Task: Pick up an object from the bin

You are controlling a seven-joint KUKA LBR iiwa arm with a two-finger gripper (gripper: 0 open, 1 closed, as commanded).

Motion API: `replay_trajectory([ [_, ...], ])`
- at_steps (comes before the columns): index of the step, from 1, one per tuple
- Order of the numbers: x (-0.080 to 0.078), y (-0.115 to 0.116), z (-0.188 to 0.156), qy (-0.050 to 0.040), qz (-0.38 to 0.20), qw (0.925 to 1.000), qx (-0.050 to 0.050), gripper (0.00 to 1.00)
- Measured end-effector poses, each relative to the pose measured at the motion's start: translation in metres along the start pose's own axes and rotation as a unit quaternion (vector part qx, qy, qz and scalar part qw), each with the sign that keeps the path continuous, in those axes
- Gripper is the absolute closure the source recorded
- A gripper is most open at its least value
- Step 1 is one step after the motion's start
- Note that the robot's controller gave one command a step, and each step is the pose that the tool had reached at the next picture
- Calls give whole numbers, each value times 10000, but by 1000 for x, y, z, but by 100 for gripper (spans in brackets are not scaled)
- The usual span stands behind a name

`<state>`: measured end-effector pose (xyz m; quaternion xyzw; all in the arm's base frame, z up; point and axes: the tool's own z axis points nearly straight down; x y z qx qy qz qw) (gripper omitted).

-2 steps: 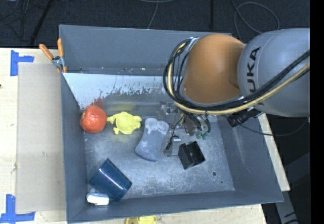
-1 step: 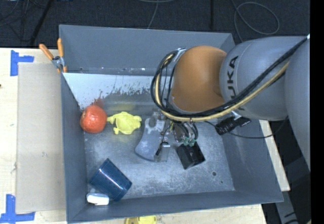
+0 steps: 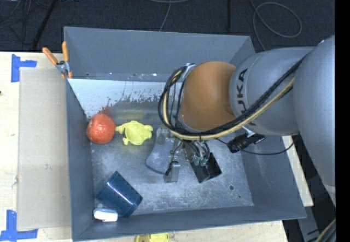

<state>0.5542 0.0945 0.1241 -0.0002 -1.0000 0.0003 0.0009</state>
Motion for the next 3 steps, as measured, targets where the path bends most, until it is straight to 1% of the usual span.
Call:
replay_trajectory([
  [1,-2,2,40,-23,-416,9991,-4,100],
  [2,-2,2,40,-23,-412,9991,-5,100],
  [3,8,-34,-93,-16,-600,9982,-3,100],
])
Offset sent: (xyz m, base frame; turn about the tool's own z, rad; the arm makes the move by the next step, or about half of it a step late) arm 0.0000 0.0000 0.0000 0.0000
